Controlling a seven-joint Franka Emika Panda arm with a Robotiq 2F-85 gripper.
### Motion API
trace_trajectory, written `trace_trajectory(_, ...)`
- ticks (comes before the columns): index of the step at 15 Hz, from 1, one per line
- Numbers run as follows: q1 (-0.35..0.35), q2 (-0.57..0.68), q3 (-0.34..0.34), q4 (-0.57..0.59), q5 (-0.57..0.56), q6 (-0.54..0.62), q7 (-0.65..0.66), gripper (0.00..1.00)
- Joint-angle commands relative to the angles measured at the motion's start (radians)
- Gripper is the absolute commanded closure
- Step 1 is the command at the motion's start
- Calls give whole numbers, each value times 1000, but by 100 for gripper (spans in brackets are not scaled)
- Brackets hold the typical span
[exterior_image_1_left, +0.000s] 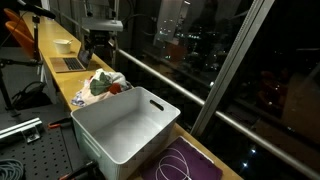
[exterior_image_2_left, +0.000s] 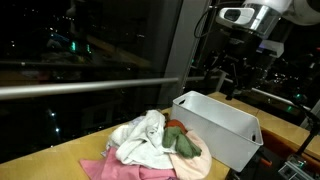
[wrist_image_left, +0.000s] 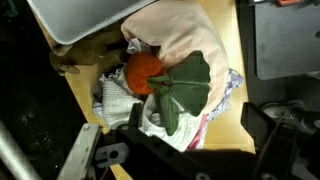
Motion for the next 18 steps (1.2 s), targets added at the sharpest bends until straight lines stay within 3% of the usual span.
trace_trajectory(1,9,-20,-5,-20,1,17,-6,0)
trace_trajectory(8,4,126,1,79,-56,35,20,0)
trace_trajectory(18,7,456,21,394,-112,-39,75,0)
